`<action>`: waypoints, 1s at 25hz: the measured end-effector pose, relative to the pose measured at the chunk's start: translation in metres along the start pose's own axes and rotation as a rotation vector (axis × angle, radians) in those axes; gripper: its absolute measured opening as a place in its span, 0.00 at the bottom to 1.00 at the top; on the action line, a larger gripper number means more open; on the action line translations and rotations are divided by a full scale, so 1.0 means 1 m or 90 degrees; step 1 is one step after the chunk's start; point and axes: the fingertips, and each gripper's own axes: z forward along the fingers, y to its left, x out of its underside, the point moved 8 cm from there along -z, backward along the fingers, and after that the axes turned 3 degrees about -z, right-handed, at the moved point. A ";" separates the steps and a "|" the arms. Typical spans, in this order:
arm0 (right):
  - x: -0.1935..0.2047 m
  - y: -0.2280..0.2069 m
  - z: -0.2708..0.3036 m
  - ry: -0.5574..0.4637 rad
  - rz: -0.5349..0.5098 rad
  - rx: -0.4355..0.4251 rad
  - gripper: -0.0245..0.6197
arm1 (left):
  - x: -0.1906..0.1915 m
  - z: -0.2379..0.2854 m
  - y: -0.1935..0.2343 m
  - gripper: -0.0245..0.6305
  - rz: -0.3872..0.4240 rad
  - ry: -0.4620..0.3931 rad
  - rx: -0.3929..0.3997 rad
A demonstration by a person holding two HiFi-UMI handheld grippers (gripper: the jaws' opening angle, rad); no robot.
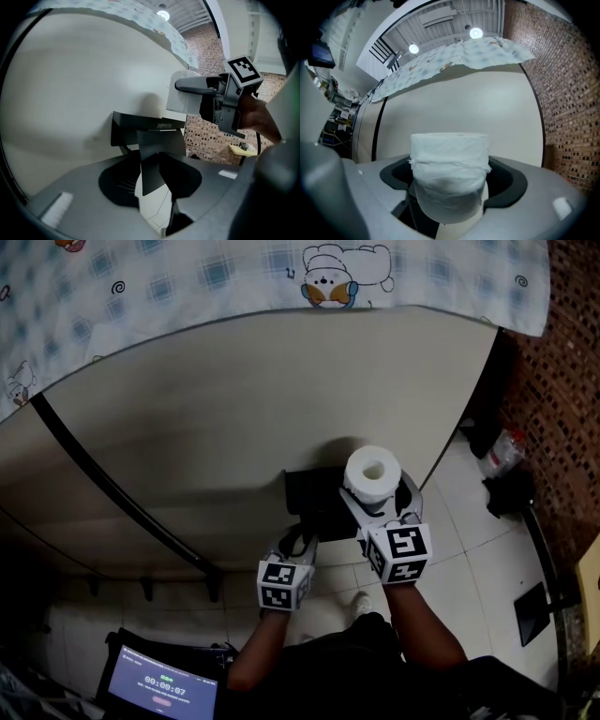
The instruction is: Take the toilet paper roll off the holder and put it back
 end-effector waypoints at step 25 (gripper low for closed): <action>0.031 -0.041 -0.041 0.016 0.016 0.055 0.73 | -0.029 -0.020 -0.010 0.27 -0.071 0.074 0.076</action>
